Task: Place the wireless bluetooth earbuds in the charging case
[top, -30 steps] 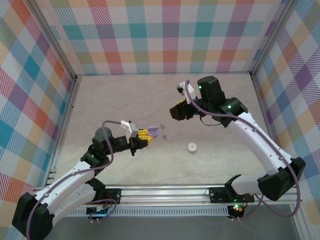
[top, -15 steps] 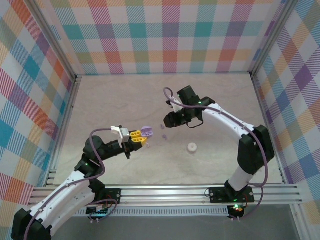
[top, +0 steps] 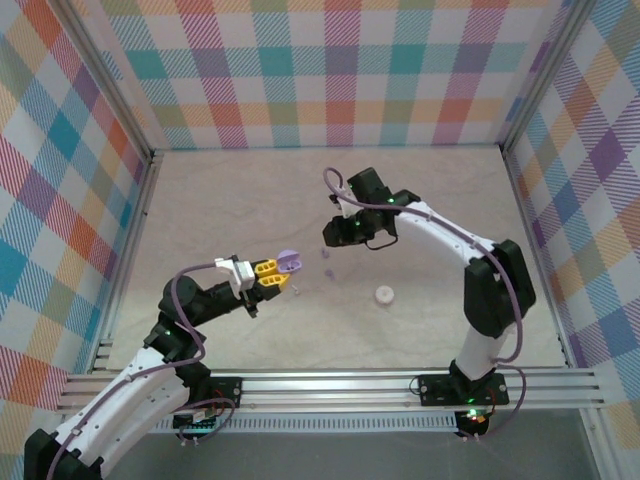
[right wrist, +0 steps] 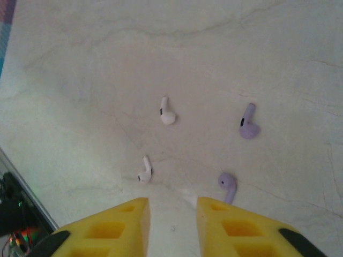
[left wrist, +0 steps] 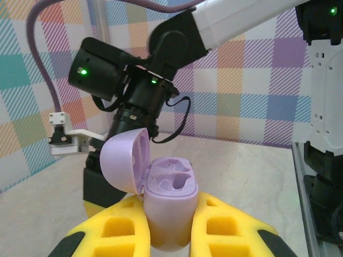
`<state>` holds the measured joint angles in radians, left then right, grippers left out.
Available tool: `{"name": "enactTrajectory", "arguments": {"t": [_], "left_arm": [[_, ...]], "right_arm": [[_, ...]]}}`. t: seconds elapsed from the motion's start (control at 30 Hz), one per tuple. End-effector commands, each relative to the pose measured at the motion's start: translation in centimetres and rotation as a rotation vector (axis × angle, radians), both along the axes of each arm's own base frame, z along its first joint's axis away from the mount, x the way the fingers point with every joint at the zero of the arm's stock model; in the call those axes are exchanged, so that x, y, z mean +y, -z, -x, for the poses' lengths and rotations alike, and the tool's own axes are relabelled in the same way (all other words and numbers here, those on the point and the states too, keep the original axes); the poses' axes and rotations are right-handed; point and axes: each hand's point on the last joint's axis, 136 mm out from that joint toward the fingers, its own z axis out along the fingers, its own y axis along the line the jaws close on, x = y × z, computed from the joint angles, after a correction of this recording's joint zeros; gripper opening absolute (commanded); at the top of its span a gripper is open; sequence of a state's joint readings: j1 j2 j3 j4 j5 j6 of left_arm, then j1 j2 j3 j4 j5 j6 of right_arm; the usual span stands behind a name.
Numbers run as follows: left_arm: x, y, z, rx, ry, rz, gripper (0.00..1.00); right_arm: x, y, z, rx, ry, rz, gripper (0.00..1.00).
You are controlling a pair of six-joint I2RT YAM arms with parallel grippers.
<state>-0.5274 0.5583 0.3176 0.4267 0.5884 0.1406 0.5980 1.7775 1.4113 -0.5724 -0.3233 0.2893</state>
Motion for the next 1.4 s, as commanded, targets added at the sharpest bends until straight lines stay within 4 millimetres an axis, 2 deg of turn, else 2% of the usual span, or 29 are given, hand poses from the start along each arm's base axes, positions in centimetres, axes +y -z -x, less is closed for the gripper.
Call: {"name": "enactTrajectory", "arguments": {"t": [0.0,0.13,0.27,0.37,0.47,0.63,0.93,1.37], "left_arm": [[0.1,0.5,-0.6,-0.022,-0.022,0.005,0.0],[0.0,1.1,-0.7,-0.007,-0.019,-0.006,0.0],[0.1,1.3,-0.7,-0.01,-0.023,-0.024,0.0],[0.0,1.7,-0.8,-0.002,-0.023,-0.035,0.0],[0.0,1.7,-0.7,-0.003,-0.02,-0.038,0.0],[-0.1,1.7,-0.6,-0.001,-0.012,-0.046,0.0],[-0.1,1.8,-0.5,0.007,-0.005,-0.055,0.0],[-0.2,1.9,-0.6,0.013,-0.002,-0.062,0.0]], "right_arm": [[-0.1,1.9,-0.9,0.097,0.107,0.069,0.28],[0.9,3.6,-1.5,0.056,0.034,0.152,0.27],[1.0,5.0,-1.8,0.039,-0.047,0.224,0.24],[0.8,5.9,-1.3,0.032,-0.08,0.281,0.22],[1.0,6.8,0.6,0.046,-0.133,0.277,0.21],[1.2,8.2,2.5,0.092,-0.245,0.243,0.26],[1.2,9.7,1.6,0.125,-0.302,0.267,0.3],[0.6,11.5,3.1,0.179,-0.341,0.295,0.37]]}}
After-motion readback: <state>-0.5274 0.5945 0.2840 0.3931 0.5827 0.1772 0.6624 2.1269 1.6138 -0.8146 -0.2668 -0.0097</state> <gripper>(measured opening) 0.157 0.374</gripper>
